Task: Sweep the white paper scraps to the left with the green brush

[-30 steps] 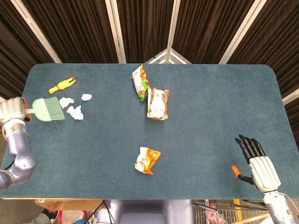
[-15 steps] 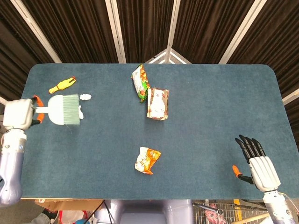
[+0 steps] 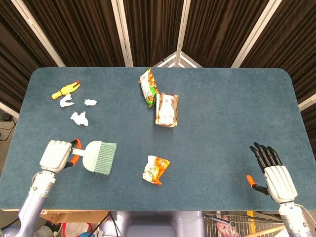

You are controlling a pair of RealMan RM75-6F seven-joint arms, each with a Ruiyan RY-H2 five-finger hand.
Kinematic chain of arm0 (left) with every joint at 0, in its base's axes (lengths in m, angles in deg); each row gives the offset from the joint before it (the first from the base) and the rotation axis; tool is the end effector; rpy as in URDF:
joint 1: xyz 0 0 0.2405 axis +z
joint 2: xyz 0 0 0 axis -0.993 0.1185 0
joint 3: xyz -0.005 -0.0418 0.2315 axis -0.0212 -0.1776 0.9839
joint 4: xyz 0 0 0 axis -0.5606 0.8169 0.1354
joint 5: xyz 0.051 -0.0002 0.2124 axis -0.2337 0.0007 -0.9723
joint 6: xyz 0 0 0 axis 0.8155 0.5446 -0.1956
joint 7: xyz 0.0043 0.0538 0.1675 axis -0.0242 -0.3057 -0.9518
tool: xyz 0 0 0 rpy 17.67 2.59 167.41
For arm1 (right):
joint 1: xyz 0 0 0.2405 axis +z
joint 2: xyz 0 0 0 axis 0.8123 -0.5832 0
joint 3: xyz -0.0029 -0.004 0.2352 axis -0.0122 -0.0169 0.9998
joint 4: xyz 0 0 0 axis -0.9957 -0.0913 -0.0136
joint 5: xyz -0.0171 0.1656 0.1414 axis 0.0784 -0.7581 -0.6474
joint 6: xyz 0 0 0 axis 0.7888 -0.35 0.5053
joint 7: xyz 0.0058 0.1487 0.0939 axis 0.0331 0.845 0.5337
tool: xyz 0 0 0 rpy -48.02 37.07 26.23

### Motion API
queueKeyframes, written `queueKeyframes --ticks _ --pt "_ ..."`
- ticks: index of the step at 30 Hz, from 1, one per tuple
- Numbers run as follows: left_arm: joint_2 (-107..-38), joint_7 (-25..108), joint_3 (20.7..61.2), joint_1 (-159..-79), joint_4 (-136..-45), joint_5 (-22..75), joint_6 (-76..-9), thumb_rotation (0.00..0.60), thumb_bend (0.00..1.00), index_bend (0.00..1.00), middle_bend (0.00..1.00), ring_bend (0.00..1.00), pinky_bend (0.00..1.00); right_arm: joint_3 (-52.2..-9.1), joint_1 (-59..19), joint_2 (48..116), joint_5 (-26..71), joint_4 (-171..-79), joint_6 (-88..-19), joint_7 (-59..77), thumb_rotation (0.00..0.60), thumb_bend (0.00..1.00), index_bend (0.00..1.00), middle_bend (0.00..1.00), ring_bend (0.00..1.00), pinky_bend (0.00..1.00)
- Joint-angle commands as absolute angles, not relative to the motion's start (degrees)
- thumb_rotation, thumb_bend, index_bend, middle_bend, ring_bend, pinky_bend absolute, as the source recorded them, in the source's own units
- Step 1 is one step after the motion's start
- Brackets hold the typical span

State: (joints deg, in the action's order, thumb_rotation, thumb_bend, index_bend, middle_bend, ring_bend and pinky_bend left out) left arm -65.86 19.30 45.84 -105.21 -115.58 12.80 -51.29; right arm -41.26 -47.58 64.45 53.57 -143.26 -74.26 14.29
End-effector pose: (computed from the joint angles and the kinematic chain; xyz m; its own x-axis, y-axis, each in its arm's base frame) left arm -0.2097 0.2769 0.0419 0.4842 0.1389 0.8638 0.8684 -0.1970 -0.4551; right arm -0.2674 -0.2062 0.1137 0.2773 -0.0738 0.9579 -0.9497 -0.1721 0.2617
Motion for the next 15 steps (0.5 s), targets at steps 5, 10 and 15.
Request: queueKeyframes --ticks 5,10,15 --pt "-64.4 11.9 49.2 -103.5 -119.4 15.4 -50.5 0.6 0.22 0.24 0.44 0.51 0.51 -41.2 -47.7 64.3 53.4 -143.2 -74.3 14.3 0.6 0.34 0.0 0.0 0.0 0.0" --pt "-60.7 9.6 50.3 -102.5 -124.4 18.7 -50.1 0.6 0.04 0.03 0.09 0.11 0.16 -41.3 -47.7 64.3 53.6 -143.2 -74.3 14.4 0.6 0.34 0.0 0.0 0.0 0.0" --pt "-57.9 11.5 51.2 -100.6 -126.0 17.8 -52.2 0.6 0.04 0.01 0.06 0.08 0.12 -41.4 -47.6 64.3 53.7 -143.0 -74.3 14.2 0.6 0.34 0.0 0.0 0.0 0.0"
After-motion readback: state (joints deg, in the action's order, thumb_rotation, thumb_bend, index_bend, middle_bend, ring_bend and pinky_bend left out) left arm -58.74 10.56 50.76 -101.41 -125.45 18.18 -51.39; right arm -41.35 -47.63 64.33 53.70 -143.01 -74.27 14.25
